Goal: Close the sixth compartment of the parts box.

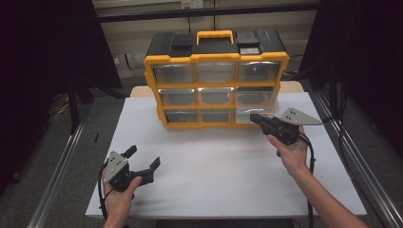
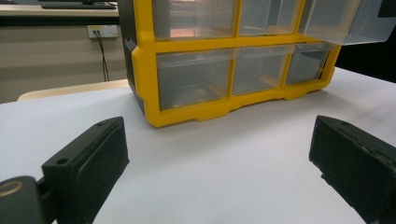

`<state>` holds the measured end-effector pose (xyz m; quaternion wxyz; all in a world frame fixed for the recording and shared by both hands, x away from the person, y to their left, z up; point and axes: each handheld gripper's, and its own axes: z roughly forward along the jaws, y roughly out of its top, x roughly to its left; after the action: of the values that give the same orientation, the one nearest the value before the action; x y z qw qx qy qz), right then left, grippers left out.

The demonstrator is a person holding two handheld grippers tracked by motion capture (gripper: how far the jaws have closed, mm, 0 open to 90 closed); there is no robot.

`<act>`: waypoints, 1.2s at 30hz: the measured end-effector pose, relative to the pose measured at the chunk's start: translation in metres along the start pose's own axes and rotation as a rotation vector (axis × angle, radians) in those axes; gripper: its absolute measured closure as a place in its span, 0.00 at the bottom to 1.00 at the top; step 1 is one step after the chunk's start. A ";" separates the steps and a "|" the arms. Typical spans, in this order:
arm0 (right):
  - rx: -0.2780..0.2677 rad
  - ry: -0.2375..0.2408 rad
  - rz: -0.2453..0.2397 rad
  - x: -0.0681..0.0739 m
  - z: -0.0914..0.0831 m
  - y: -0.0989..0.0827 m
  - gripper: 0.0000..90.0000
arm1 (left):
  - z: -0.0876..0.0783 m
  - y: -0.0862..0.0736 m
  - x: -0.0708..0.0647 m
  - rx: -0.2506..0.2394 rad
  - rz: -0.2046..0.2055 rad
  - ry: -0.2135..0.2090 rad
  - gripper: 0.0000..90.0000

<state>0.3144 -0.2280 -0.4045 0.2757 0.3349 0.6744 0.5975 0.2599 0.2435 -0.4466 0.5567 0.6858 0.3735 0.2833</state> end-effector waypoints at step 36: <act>-0.012 -0.006 0.000 -0.001 0.010 0.005 1.00 | -0.001 0.000 0.001 -0.018 -0.016 0.004 0.05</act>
<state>0.3236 -0.2223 -0.4011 0.2797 0.3351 0.6700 0.6005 0.2599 0.2445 -0.4463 0.5643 0.6771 0.3776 0.2837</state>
